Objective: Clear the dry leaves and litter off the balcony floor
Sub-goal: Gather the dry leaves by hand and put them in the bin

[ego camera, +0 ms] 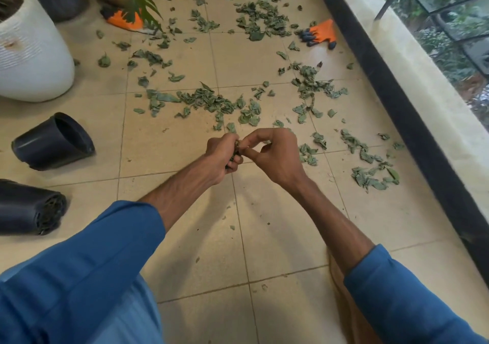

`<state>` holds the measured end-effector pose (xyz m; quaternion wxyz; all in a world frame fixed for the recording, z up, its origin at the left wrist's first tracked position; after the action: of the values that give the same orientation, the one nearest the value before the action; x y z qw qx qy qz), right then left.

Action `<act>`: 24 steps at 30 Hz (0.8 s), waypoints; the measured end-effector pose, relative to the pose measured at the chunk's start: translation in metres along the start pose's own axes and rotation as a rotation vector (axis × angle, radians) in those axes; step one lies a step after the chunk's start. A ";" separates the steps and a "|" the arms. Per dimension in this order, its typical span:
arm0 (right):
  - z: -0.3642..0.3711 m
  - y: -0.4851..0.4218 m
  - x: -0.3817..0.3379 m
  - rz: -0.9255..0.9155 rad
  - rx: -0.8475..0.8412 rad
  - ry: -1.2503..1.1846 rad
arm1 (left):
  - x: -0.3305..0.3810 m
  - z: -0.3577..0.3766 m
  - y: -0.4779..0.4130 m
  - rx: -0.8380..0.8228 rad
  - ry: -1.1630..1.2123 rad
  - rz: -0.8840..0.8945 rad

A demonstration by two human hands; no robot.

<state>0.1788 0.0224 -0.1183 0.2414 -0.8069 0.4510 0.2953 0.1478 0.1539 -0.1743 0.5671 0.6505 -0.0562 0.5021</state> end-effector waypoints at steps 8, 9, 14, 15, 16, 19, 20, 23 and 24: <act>-0.081 0.041 0.164 0.500 0.161 0.079 | -0.007 0.066 -0.006 -0.117 -0.077 0.008; -0.090 0.050 0.190 0.613 0.187 0.133 | -0.011 0.072 -0.007 -0.117 -0.110 0.003; -0.109 0.090 0.290 0.943 0.314 0.342 | -0.003 0.150 -0.017 -0.152 -0.272 -0.009; -0.102 0.096 0.301 0.959 0.293 0.347 | 0.003 0.172 -0.016 -0.175 -0.311 -0.002; -0.096 0.101 0.310 0.975 0.261 0.319 | 0.010 0.198 -0.013 -0.201 -0.363 0.007; -0.090 0.100 0.305 1.021 0.191 0.202 | 0.029 0.257 0.007 -0.246 -0.557 0.035; -0.094 0.096 0.298 1.040 0.186 0.196 | 0.033 0.270 0.014 -0.275 -0.617 0.038; -0.114 0.080 0.284 1.037 0.221 0.223 | 0.036 0.300 0.034 -0.363 -0.742 0.030; -0.114 0.075 0.284 1.021 0.231 0.224 | 0.034 0.305 0.036 -0.372 -0.756 0.030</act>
<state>0.2620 -0.2548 -0.2440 0.1044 -0.4796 0.8388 0.2356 0.3211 -0.0836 -0.0801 0.6070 0.6746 -0.3594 0.2175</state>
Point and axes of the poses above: each hand's wrist, its own y-axis away from the middle knuckle, its own z-axis out of the palm, x = y × z, the point moved 4 cm from there along -y, towards the middle knuckle, and after that the axes turned 10 degrees about y, right-handed, at the moved point
